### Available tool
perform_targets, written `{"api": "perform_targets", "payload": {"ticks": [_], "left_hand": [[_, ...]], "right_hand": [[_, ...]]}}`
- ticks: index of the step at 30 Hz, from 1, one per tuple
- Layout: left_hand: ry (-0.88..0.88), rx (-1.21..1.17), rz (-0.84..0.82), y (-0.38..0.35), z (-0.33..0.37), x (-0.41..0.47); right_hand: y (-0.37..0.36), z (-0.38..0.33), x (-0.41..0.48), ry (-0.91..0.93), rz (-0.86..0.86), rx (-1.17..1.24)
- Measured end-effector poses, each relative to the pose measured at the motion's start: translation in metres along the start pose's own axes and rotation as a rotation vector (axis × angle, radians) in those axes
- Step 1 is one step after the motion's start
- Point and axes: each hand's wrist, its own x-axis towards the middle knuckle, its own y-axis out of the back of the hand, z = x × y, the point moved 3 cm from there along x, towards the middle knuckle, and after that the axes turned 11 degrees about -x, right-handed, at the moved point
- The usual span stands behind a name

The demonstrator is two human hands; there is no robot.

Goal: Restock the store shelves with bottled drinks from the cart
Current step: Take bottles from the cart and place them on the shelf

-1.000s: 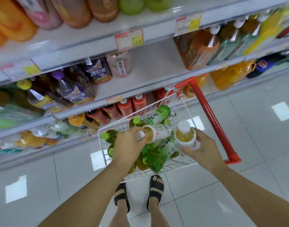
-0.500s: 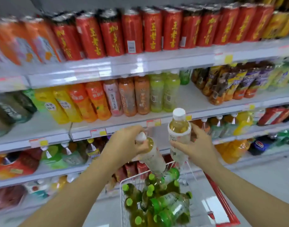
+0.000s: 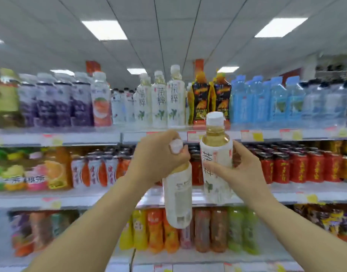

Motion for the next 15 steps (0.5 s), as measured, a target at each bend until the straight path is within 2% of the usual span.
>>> {"api": "perform_targets", "payload": {"ticks": [3,9,15], "left_hand": [[-0.096,0.023,0.119,0.045,-0.006,0.041],[-0.173,0.073,0.381,0.108,-0.026,0.117],[-0.242,0.209,0.394,0.122,-0.054,0.171]], "right_hand": [[-0.016,-0.041,0.039,0.111,0.038,0.031],[-0.054,-0.097,0.109,0.241,0.157,0.034],[-0.099,-0.112,0.151,0.219,0.274,-0.054]]}}
